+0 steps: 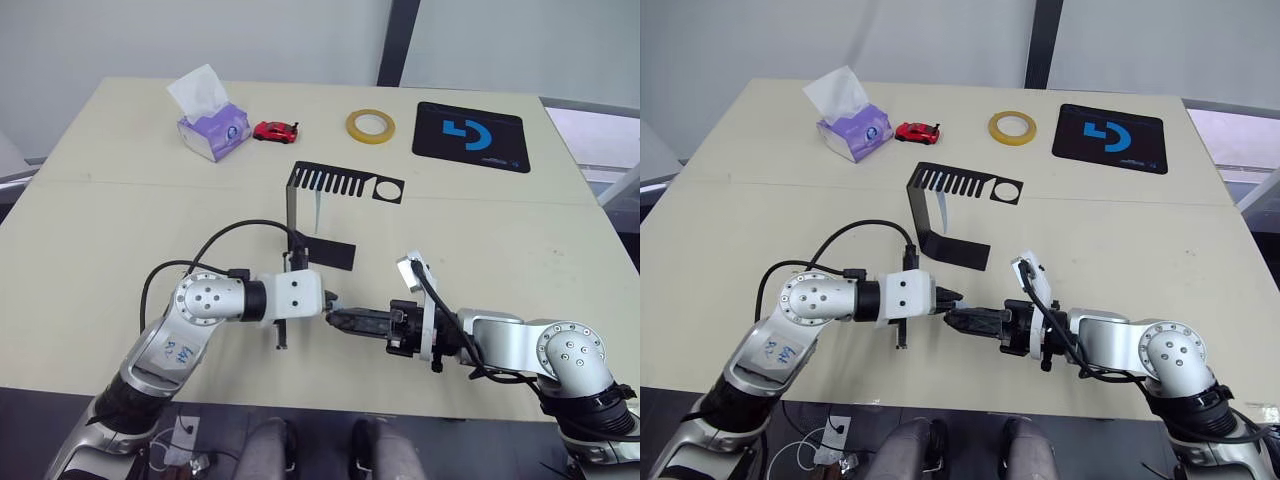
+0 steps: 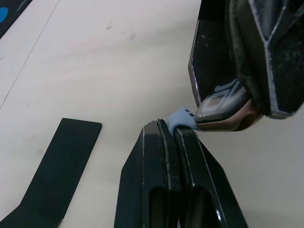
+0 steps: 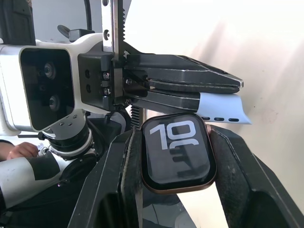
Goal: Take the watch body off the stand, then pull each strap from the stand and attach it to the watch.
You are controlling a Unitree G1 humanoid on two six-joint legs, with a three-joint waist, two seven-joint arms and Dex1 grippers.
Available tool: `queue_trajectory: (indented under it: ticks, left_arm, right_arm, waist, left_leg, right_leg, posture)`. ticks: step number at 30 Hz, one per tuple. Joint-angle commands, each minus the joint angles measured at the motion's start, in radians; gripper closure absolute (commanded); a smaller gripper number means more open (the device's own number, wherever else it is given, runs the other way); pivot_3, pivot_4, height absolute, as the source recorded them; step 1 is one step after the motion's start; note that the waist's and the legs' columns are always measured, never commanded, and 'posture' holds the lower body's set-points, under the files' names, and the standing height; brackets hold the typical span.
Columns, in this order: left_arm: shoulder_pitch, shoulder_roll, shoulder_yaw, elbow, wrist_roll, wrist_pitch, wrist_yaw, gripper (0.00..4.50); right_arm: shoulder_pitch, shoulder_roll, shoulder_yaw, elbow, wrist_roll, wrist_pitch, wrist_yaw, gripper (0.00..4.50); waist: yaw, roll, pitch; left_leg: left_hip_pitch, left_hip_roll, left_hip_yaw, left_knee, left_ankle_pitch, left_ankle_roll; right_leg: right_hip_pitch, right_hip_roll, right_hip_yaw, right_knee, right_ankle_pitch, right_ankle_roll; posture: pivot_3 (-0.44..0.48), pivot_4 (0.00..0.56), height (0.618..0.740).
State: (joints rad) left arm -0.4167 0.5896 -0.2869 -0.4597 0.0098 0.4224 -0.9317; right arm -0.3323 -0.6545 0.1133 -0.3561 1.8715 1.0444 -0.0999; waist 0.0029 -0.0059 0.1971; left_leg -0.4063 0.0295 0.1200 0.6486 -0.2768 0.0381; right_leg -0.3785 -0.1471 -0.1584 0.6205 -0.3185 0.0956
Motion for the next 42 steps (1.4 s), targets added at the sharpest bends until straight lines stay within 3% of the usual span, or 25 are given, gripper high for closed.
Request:
queue_trajectory:
  ticks: [1,33,42]
  left_arm:
    - [0.011,0.005,0.007,-0.059,-0.045,-0.030,-0.017,4.50]
    - [0.104,0.070,0.078,-0.040,-0.108,-0.162,-0.027,4.50]
    - [0.188,0.204,0.194,0.076,-0.130,-0.352,-0.105,4.50]
  right_arm:
    - [0.003,-0.008,-0.014,-0.032,0.007,-0.019,0.009,2.85]
    - [0.017,-0.026,-0.014,-0.024,-0.010,-0.019,0.027,2.85]
    - [0.036,-0.040,-0.031,-0.031,0.007,-0.027,0.044,2.85]
  waist:
    - [0.000,0.000,0.000]
    - [0.000,0.000,0.000]
    - [-0.002,0.001,0.000]
  left_leg:
    - [0.000,0.000,0.000,0.000,0.000,0.000]
    - [0.000,0.000,0.000,0.000,0.000,0.001]
    - [0.000,0.000,0.000,0.000,-0.001,0.002]
  right_leg:
    - [0.000,0.000,0.000,0.000,0.000,0.000]
    - [0.000,0.000,0.000,-0.001,0.000,0.000]
    - [-0.001,0.000,0.000,-0.002,0.000,0.000]
  posture:
    - [0.000,0.150,0.740]
    - [0.000,0.150,0.740]
    - [0.000,0.150,0.740]
